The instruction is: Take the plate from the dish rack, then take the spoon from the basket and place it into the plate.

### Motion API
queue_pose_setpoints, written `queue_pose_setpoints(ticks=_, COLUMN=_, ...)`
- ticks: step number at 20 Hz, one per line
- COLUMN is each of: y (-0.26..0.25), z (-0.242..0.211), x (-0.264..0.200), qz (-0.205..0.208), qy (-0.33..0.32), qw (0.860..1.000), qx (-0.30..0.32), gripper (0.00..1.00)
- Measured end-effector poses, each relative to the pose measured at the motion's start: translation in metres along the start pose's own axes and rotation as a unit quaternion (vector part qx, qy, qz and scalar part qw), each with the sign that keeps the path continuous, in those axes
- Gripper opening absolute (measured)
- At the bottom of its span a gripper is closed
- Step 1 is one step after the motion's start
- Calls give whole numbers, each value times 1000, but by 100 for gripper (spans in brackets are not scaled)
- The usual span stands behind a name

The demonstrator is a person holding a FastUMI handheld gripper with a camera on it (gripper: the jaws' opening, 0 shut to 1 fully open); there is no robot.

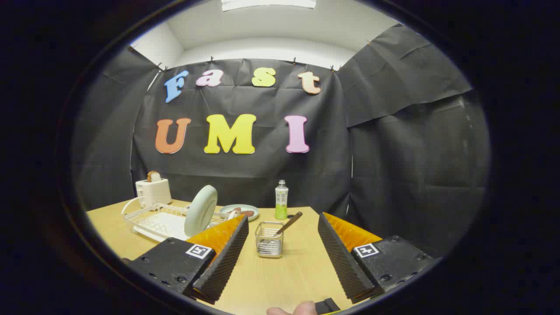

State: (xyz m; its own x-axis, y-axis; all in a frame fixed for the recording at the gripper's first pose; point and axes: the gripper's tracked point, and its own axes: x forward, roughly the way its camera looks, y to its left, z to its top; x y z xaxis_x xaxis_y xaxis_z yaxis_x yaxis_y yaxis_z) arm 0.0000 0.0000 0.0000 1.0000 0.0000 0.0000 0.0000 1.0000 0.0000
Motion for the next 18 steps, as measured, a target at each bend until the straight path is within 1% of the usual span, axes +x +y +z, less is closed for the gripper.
queue_pose_setpoints(ticks=18, y=9, z=1, x=1, qz=6, qy=0, qw=1000, qx=-11, gripper=100)
